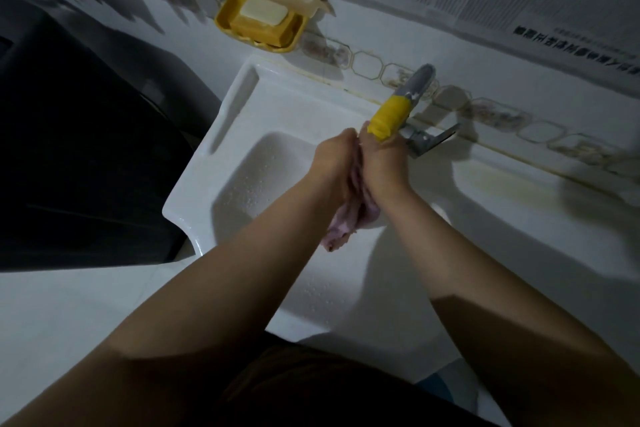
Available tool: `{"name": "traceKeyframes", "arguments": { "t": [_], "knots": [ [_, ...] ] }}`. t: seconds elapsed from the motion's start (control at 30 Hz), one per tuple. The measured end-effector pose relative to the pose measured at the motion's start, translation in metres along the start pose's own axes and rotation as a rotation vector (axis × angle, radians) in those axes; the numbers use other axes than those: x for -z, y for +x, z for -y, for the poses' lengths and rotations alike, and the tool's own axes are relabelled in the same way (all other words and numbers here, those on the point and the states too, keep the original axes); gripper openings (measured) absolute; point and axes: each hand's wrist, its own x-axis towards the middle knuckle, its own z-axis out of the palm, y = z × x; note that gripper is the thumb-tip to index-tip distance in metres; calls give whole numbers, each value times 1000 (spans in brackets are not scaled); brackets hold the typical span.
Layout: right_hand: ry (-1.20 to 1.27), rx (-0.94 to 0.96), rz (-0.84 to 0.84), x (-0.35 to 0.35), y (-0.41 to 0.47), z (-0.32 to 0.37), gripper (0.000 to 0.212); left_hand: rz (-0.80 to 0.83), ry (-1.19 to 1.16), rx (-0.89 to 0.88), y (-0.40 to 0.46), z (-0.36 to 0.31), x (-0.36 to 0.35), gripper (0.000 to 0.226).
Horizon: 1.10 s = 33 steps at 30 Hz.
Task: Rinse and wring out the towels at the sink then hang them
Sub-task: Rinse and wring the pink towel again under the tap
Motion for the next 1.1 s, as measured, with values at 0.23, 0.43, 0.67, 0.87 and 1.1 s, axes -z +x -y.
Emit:
{"name": "traceKeyframes", "arguments": {
  "t": [0.23,0.43,0.67,0.87,1.1],
  "knots": [
    [-184,6,-45,15,5,2,40,101,69,72,-13,-2,-2,33],
    [-269,163,-41,6,-16,7,46,183,-3,71,-4,-4,9,34],
    [347,-156,114,34,25,-14,28,402,-178,91,2,0,43,48],
    [231,-61,156,25,-2,-6,34,56,-25,33,11,12,41,43],
    [-121,5,-54,16,4,8,29,134,43,53,-9,14,-2,51]
  ]
}}
